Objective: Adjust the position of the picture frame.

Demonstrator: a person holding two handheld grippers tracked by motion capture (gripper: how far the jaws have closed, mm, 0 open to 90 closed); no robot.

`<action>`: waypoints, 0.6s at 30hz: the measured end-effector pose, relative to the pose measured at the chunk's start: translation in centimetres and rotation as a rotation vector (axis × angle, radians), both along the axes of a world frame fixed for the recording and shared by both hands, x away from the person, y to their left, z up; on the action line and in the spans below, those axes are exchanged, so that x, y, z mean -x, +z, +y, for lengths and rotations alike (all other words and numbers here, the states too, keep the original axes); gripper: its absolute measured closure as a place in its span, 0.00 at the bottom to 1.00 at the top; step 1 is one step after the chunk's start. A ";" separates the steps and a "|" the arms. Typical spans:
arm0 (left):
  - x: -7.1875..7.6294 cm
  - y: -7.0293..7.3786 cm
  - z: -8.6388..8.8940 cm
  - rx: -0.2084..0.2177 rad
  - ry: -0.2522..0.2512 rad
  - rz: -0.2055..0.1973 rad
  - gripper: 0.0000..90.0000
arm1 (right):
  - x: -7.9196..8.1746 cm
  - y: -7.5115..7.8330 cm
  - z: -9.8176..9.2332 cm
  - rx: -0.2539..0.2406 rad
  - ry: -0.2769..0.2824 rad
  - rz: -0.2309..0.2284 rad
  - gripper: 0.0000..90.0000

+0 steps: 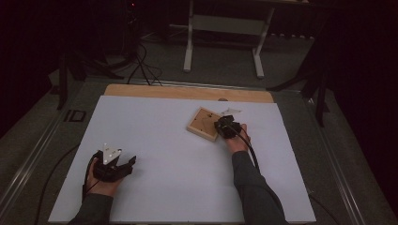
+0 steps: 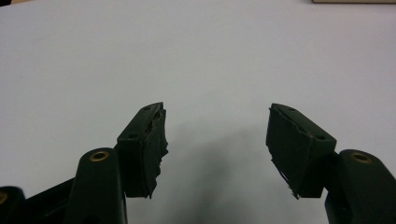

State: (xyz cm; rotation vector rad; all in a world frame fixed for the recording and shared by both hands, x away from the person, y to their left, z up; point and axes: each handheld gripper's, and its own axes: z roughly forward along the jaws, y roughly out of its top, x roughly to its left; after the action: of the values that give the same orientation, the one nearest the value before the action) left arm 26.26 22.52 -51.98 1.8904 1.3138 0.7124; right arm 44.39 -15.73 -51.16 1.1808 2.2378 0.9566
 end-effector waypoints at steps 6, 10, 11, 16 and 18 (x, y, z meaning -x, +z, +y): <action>0.0 0.0 -0.1 -0.003 -0.002 0.001 0.42 | 1.1 -0.1 0.2 -0.031 0.021 0.012 1.00; -0.1 -0.1 -0.1 -0.005 -0.002 0.002 0.42 | 2.6 0.1 1.0 0.002 0.089 0.016 1.00; -0.1 0.0 -0.1 -0.007 -0.004 0.002 0.42 | 2.8 0.1 1.1 0.001 0.097 0.017 1.00; -0.2 -0.1 -0.3 -0.007 -0.008 0.001 0.42 | 4.0 -0.1 2.0 -0.022 0.132 0.017 1.00; -0.2 -0.1 -0.3 -0.010 -0.010 0.002 0.42 | 4.4 -0.1 2.4 -0.025 0.148 0.015 1.00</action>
State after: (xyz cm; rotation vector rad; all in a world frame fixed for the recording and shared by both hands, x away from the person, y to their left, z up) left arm 26.47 22.23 -52.05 1.9046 1.3037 0.7128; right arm 39.95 -13.30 -51.27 1.0477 2.3587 1.0385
